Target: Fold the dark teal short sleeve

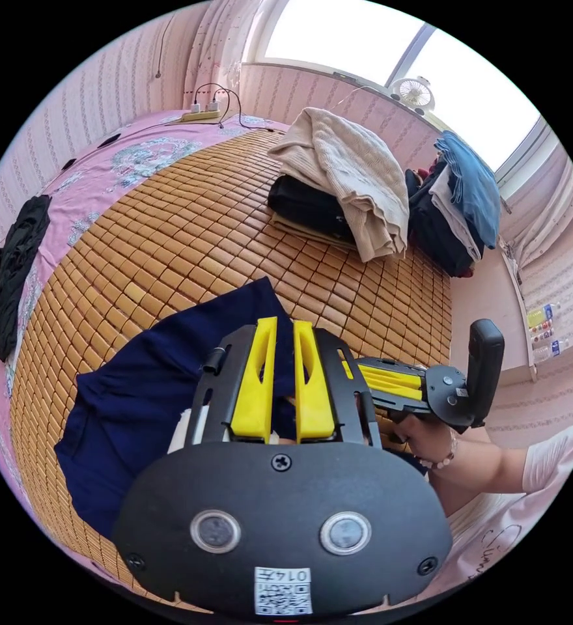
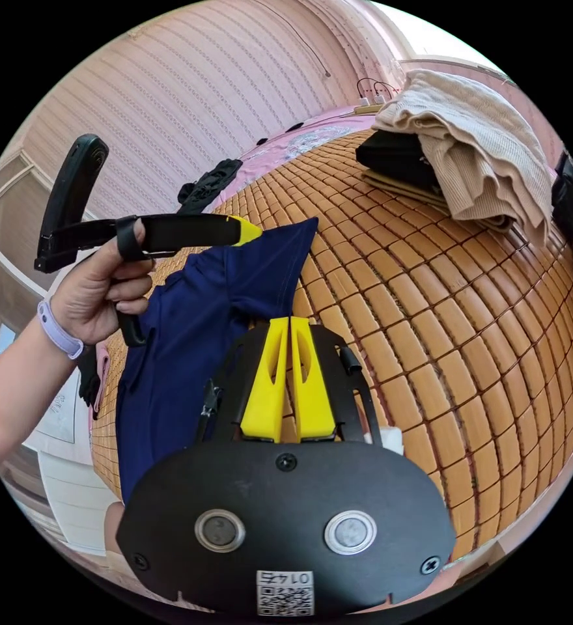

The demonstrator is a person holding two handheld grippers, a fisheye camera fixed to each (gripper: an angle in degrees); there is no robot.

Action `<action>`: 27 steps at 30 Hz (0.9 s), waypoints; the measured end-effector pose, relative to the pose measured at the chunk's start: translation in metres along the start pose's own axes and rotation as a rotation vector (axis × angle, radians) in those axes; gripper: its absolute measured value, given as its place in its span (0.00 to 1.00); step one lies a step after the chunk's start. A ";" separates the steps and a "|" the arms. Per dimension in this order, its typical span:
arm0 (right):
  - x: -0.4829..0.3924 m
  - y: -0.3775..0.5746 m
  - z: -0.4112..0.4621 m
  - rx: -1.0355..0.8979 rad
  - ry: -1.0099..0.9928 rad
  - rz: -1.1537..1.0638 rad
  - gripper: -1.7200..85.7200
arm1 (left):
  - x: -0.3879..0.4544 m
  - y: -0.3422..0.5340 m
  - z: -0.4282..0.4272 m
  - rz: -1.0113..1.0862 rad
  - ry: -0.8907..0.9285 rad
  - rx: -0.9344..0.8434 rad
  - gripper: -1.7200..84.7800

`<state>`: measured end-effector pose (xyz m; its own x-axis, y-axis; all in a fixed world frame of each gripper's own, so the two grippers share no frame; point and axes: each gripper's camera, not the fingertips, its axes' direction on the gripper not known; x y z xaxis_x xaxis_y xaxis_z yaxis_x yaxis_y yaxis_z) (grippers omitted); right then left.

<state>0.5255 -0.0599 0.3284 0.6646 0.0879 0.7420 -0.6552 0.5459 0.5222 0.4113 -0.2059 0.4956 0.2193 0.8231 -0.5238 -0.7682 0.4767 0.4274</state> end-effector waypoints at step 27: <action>-0.031 -0.008 -0.095 0.043 -0.094 -0.154 0.03 | -0.050 -0.042 -0.029 -0.128 -0.027 0.119 0.02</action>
<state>0.5448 0.0119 0.2614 0.7230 -0.0731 0.6870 -0.5647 0.5103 0.6486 0.4147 -0.2758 0.4822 0.3282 0.7602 -0.5607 -0.6566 0.6103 0.4432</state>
